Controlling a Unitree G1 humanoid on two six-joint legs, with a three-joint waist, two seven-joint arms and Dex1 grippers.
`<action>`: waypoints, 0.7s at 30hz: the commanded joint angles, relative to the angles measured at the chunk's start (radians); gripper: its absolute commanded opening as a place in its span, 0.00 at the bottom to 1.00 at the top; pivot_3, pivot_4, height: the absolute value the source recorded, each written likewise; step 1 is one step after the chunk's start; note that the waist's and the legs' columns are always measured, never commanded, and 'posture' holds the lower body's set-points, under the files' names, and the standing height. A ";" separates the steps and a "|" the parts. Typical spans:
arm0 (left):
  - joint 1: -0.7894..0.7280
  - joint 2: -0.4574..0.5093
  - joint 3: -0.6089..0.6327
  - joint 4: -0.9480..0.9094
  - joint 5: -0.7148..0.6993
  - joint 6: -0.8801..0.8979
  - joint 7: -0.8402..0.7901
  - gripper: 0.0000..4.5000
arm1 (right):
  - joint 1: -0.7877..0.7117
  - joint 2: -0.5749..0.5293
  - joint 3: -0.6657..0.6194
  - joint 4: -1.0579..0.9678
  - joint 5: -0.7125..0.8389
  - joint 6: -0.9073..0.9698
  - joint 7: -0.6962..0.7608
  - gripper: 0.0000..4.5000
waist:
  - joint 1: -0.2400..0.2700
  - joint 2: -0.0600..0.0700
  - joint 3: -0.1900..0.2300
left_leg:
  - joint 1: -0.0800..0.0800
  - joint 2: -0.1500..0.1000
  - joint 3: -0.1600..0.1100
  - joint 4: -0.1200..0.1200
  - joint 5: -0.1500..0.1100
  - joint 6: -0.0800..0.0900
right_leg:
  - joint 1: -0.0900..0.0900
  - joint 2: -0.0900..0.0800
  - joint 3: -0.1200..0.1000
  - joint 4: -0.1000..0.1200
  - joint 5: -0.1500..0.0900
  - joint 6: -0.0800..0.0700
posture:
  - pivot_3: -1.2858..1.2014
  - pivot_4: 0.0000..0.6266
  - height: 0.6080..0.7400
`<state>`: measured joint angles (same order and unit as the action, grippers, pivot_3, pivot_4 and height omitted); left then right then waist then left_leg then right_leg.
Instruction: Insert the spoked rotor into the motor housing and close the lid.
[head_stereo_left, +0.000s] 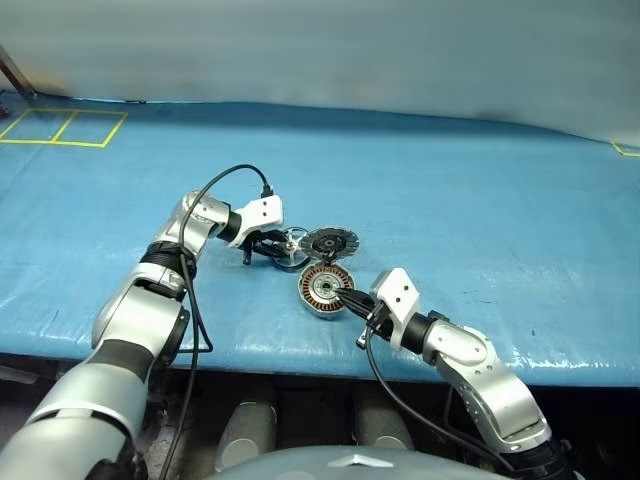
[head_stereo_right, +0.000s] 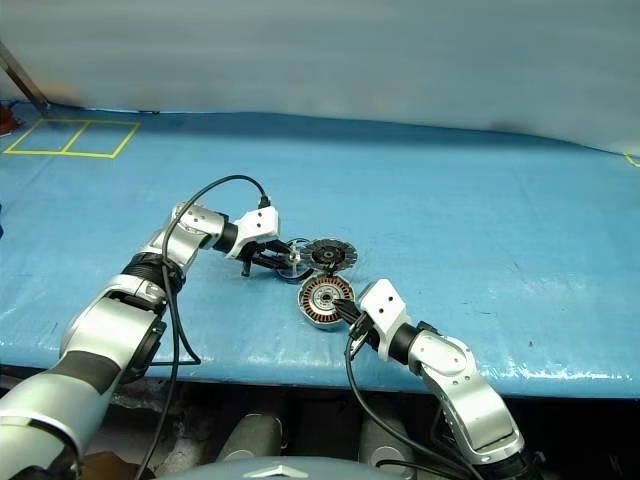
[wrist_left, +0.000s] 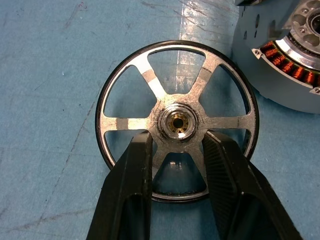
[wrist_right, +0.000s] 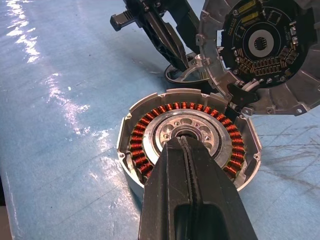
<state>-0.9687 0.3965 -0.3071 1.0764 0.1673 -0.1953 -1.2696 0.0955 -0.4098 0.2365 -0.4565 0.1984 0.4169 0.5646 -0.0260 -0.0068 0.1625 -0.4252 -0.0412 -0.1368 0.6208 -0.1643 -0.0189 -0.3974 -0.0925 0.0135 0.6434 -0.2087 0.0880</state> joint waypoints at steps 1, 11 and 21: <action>0.012 0.028 0.008 0.011 0.012 -0.012 0.013 0.25 | -0.012 0.001 -0.010 -0.033 0.001 -0.019 -0.003 0.00 | -0.001 0.000 0.000 | 0.000 0.000 0.000 0.000 0.000 0.000 | 0.000 0.000 0.000 0.000 0.000 0.000 | 0.52 0.24 1.00; 0.065 0.102 0.052 -0.103 -0.037 -0.041 -0.040 0.25 | -0.043 -0.004 -0.011 -0.011 0.004 -0.022 0.012 0.00 | -0.012 0.000 0.000 | 0.000 0.000 0.000 -0.002 0.000 0.000 | -0.002 0.000 0.000 0.000 0.000 0.000 | 0.52 0.24 1.00; 0.189 0.218 0.089 -0.407 -0.117 0.034 -0.130 0.25 | -0.075 0.014 -0.078 0.087 0.056 -0.065 0.042 0.00 | -0.009 -0.001 0.002 | -0.002 0.000 0.000 -0.005 0.000 0.000 | -0.005 0.000 0.000 -0.001 0.000 0.000 | 0.52 0.24 1.00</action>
<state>-0.7821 0.5993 -0.2467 0.7429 0.0829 -0.1732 -1.3971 0.0345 -0.3988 0.1806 -0.3735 0.2422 0.3764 0.5991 -0.0354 -0.0075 0.1642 -0.4276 -0.0408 -0.1369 0.6157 -0.1641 -0.0189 -0.4024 -0.0923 0.0135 0.6428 -0.2089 0.0877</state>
